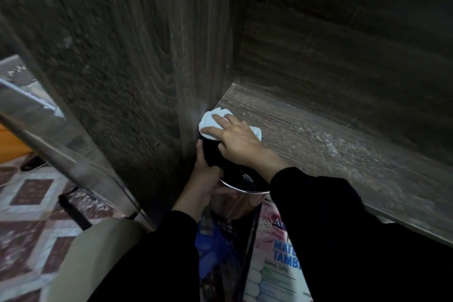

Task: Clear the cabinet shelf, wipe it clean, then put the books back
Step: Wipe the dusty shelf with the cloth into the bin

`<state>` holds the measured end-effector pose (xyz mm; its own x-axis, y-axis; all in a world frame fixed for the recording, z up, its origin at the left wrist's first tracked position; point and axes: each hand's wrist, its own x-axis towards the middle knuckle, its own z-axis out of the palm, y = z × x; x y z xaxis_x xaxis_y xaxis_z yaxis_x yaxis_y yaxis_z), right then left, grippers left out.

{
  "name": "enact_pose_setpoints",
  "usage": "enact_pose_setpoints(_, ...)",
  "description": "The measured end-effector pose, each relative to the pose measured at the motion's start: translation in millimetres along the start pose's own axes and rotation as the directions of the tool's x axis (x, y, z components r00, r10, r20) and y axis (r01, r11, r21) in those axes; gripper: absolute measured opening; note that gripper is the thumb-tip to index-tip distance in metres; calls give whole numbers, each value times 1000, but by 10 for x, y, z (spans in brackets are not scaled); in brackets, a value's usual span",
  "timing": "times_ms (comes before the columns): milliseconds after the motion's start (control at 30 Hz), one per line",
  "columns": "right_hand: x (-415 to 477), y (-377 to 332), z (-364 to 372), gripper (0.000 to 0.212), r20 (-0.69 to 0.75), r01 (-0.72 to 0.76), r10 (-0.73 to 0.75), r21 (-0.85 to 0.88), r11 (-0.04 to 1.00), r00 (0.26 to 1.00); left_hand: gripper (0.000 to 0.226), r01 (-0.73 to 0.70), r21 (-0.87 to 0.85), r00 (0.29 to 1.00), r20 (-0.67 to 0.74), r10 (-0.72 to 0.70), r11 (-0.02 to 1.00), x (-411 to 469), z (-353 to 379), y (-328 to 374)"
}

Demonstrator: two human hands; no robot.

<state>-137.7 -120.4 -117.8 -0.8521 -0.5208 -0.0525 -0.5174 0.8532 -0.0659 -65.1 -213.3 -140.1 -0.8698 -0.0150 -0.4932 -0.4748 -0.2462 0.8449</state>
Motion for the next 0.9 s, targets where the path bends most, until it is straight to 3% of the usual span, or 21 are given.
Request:
enact_pose_setpoints(100, -49, 89, -220, 45, 41, 40, -40, 15, 999, 998, 92, 26, -15, 1000, 4, -26, 1000, -4, 19, 11)
enact_pose_setpoints(167, -74, 155, -403, 36, 81, -78, 71, 95, 992, 994, 91, 39, -20, 999, 7, -39, 999, -6, 22, 8)
enact_pose_setpoints(267, 6, 190, -458, 35, -39, -140, 151, 201, 969, 988, 92, 33, -26, 999, 15, -32, 999, 7, 9, 3)
enact_pose_setpoints(333, 85, 139, -323, 43, -84, -44, 56, 140, 989, 995, 91, 21, -28, 1000, 7, -20, 999, 17, 2, -4)
enact_pose_setpoints(467, 67, 12, -105, 51, 16, 2, -1, -60, 998, 1000, 85, -31, 1, 999, -13, 31, 1000, 42, 5, -22)
enact_pose_setpoints(633, -236, 164, -62, 47, 6, 46, -46, -65, 997, 999, 88, 4, -2, 1000, 3, -4, 1000, 53, -10, -21)
enact_pose_setpoints(700, -405, 277, -37, 45, -8, 39, -39, 27, 999, 999, 88, 7, -4, 1000, 23, -7, 1000, 54, -25, -25)
enact_pose_setpoints(767, -579, 431, -76, 43, -15, -45, 51, 283, 958, 999, 88, 5, -10, 999, 34, -5, 1000, 57, -28, -36)
enact_pose_setpoints(833, -770, 616, -178, 41, -58, -196, 296, 625, 756, 954, 89, -1, -23, 999, 52, 3, 1000, 85, -28, -63)
enact_pose_setpoints(900, -1000, 807, -245, 44, -154, -228, 568, 808, 544, 809, 94, 6, -32, 998, 62, -4, 999, 117, -26, -95)
